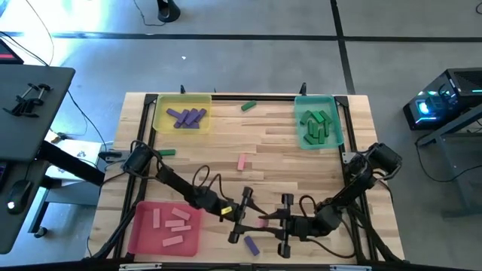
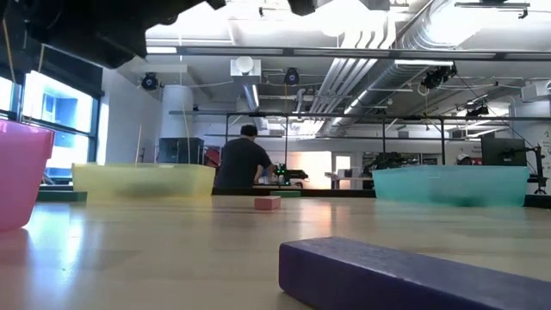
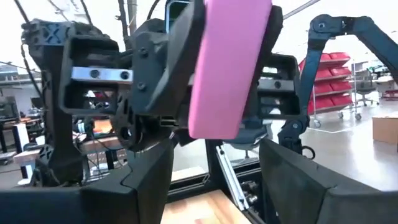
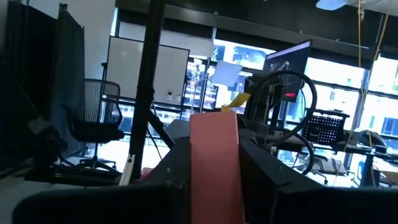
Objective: Sort blocks
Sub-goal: Put the pink wooden block into the pink bin
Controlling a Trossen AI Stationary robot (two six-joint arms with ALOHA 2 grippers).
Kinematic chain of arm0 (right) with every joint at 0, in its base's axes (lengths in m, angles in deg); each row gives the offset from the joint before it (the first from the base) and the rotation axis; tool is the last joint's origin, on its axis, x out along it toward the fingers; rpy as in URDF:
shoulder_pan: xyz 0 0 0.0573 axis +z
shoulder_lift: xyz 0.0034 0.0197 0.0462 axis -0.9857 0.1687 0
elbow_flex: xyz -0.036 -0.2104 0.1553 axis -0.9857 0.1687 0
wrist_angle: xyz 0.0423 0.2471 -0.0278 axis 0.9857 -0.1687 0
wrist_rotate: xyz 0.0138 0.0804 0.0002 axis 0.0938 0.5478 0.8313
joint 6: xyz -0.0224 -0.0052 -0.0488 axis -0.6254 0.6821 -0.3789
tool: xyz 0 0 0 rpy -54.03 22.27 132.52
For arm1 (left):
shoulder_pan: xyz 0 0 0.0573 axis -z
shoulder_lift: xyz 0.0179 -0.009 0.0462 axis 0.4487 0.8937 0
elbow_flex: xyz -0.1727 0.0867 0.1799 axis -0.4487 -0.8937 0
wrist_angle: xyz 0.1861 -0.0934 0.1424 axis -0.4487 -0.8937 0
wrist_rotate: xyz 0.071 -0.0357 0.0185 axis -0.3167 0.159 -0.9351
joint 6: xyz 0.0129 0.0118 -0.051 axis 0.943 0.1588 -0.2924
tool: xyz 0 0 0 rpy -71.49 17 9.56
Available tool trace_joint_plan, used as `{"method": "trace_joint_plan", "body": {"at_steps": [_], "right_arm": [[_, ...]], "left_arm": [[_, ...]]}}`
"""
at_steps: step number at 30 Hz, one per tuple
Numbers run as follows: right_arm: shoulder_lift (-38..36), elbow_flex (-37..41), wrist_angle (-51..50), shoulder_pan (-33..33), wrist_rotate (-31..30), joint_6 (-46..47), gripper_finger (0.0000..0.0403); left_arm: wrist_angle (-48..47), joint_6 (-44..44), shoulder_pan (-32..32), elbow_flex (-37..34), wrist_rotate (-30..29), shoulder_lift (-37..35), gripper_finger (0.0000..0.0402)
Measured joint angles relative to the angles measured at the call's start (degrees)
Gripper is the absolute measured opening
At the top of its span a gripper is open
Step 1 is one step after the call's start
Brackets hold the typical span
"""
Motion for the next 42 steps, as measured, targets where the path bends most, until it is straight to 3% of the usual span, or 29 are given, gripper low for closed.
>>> {"method": "trace_joint_plan", "body": {"at_steps": [6,15,19,24,28,32,37,42], "right_arm": [[0.0,0.0,-0.57,-0.25,-0.03,0.02,0.0074],[0.0,0.0,-1.32,-0.16,-0.29,-0.02,0.0074],[-0.02,0.0,-1.52,-0.12,-2.19,-0.02,0.0074],[-0.04,0.0,-2.13,-0.14,-2.54,0.06,0.0074],[-0.09,-0.02,-2.19,-0.09,-4.03,0.4,0.011],[-0.09,-0.02,-4.07,0.09,-5.07,0.02,0.0154],[-2.38,0.07,-3.93,2.87,-10.16,-0.6,0.0194],[-6.79,0.04,-4.33,8.01,-15.7,-4.74,0.0229]], "left_arm": [[-0.67,-0.19,0.04,2.22,-0.45,0.02,0.0247],[-1.54,-0.28,0.13,4.47,-0.64,0.02,0.0244],[-1.88,-0.3,0.05,4.51,-0.69,0.02,0.0211],[-1.98,-0.19,0.13,4.51,-0.41,0.02,0.0134],[-2.66,0.27,0.04,4.53,0.06,0.02,0.0079],[-5.2,-0.69,0.21,4.53,0.07,0.02,0.0079],[-9.01,-1.53,1.05,4.66,-5.19,-0.47,0.0079],[-28.22,0.21,2.35,4.66,-14.62,-6.23,0.0079]]}}
